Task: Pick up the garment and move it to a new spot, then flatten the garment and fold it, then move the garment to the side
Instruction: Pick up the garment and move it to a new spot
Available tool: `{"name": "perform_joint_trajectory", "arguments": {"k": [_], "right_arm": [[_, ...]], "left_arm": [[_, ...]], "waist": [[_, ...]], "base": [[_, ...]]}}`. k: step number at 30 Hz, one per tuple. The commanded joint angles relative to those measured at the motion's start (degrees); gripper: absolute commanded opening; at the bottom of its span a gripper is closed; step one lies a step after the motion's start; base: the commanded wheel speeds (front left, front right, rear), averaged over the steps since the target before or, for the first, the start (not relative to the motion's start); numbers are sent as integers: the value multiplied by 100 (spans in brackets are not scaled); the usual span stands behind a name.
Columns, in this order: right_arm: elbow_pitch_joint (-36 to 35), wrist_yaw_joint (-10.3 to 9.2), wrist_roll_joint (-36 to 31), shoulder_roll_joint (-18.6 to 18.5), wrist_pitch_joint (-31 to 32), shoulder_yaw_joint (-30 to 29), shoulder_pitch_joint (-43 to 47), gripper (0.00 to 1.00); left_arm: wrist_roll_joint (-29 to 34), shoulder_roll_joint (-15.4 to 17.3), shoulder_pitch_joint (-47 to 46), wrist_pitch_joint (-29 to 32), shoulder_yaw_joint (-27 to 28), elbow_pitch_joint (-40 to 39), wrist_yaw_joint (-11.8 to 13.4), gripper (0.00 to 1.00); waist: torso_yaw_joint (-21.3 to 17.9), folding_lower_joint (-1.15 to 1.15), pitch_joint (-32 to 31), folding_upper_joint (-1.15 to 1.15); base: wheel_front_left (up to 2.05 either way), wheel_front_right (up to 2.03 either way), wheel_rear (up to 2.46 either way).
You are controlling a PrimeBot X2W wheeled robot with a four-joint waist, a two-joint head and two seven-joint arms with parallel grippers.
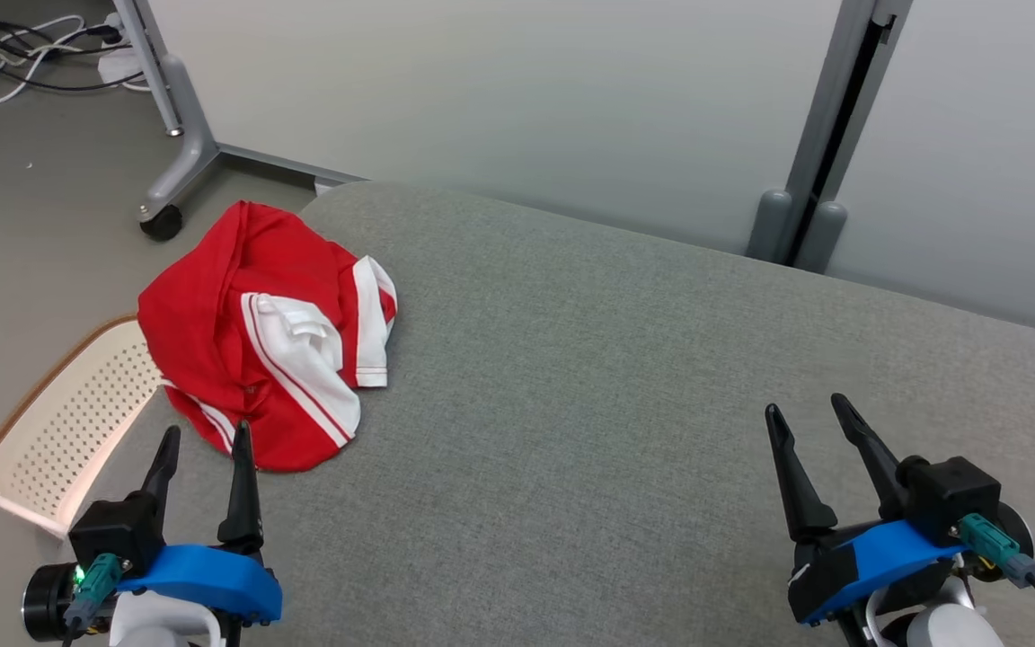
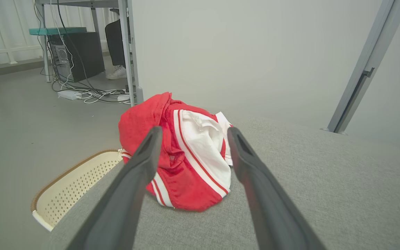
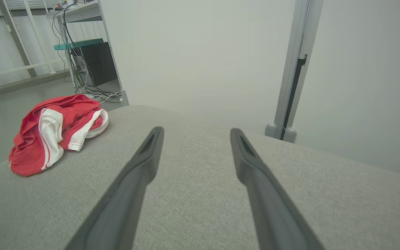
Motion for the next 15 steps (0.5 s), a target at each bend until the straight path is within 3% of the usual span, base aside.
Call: {"name": "perform_joint_trajectory", "arguments": {"k": [1, 15], "right_arm": [[-38, 0, 32, -2, 17, 14, -77, 100], [-265, 0, -66, -24, 178, 41, -181, 100]], "left_arm": [[1, -20, 21, -15, 37, -47, 26, 100], [64, -125, -174, -15, 209, -149, 31, 100]], "waist": [[159, -1, 95, 0], [352, -1, 443, 0]], "base": [[0, 0, 0], [0, 0, 0]]}}
